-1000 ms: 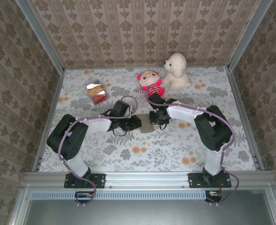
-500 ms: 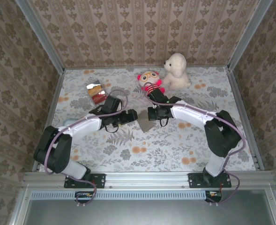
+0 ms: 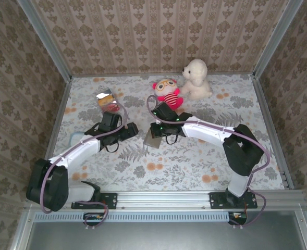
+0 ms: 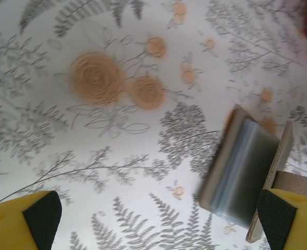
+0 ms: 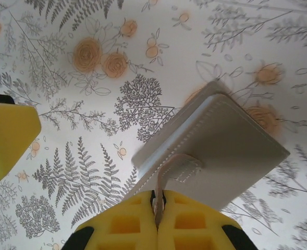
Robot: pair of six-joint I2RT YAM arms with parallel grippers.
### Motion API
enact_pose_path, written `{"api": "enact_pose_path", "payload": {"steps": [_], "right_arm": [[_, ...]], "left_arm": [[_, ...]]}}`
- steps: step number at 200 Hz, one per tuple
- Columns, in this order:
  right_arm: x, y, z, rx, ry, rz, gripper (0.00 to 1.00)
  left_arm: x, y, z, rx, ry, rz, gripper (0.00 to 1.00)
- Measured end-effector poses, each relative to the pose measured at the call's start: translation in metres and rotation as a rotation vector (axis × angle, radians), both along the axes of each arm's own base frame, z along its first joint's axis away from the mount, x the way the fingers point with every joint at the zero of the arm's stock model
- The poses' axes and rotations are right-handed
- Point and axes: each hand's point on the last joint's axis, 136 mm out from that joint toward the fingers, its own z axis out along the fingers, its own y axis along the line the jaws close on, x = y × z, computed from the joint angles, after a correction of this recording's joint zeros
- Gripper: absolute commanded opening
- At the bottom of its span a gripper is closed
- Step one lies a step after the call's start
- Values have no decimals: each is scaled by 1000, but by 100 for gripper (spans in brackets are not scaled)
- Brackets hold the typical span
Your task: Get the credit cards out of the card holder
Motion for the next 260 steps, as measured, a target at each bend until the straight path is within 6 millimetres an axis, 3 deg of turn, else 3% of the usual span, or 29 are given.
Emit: {"api": "enact_pose_path", "payload": {"steps": [46, 85, 115, 143, 167, 210, 233, 260], "right_arm": [[12, -21, -5, -35, 11, -85, 0], [23, -76, -5, -67, 8, -221, 1], [25, -109, -14, -94, 28, -274, 0], [22, -127, -28, -134, 45, -272, 1], [22, -139, -37, -160, 37, -253, 1], [30, -143, -37, -171, -16, -216, 1], [25, -148, -44, -194, -9, -218, 1], [20, -151, -50, -202, 4, -219, 1]], "left_arm": [[-8, -3, -4, -38, 12, -20, 100], [-5, -18, 2, -109, -4, -66, 100], [-3, -33, -12, -152, 51, -95, 99], [2, -54, -15, -194, 93, -129, 82], [13, -87, -3, -252, 88, -202, 69], [29, -135, 7, -299, 116, -285, 62], [31, -150, 2, -277, 159, -304, 61], [27, -152, -11, -233, 214, -298, 61]]}}
